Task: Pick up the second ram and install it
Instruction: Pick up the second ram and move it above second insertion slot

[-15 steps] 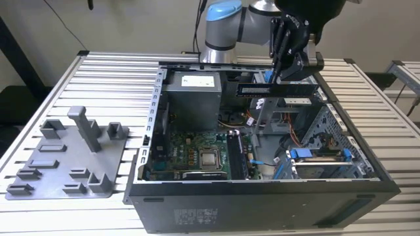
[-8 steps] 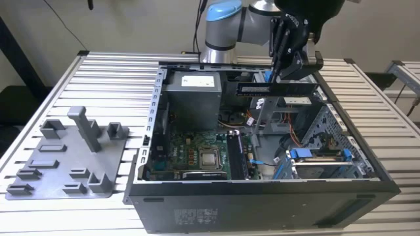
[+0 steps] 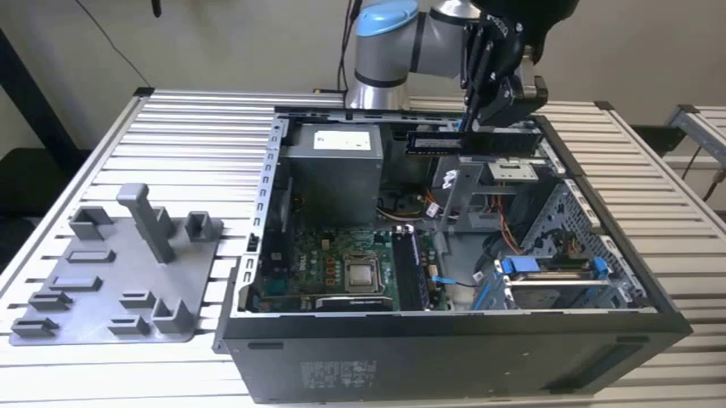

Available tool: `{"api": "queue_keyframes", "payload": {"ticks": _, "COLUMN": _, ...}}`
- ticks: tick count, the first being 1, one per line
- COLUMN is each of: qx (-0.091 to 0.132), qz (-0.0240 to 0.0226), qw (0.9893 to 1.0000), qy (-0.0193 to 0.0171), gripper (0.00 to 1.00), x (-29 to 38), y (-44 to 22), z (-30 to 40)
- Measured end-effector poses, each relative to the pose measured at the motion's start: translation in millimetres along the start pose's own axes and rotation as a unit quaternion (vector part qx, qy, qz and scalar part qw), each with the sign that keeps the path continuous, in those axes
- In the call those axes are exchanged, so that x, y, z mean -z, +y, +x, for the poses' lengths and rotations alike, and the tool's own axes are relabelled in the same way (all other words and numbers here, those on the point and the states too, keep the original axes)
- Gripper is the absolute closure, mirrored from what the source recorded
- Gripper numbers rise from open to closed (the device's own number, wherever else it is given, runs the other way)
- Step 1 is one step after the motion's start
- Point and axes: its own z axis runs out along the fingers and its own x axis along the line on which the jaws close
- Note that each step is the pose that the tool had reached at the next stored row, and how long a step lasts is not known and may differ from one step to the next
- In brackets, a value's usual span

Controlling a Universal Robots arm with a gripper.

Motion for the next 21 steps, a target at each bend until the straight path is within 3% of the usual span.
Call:
{"api": "queue_keyframes", "payload": {"ticks": 14, "qx": 0.000, "qz": 0.0000, "qw": 1.0000, "qy": 0.0000, "gripper": 0.86, "x": -1.2, "y": -0.5, "z": -50.8}}
{"api": "queue_keyframes", "payload": {"ticks": 21, "qx": 0.000, "qz": 0.0000, "qw": 1.0000, "qy": 0.0000, "gripper": 0.86, "x": -1.2, "y": -0.5, "z": -52.5}}
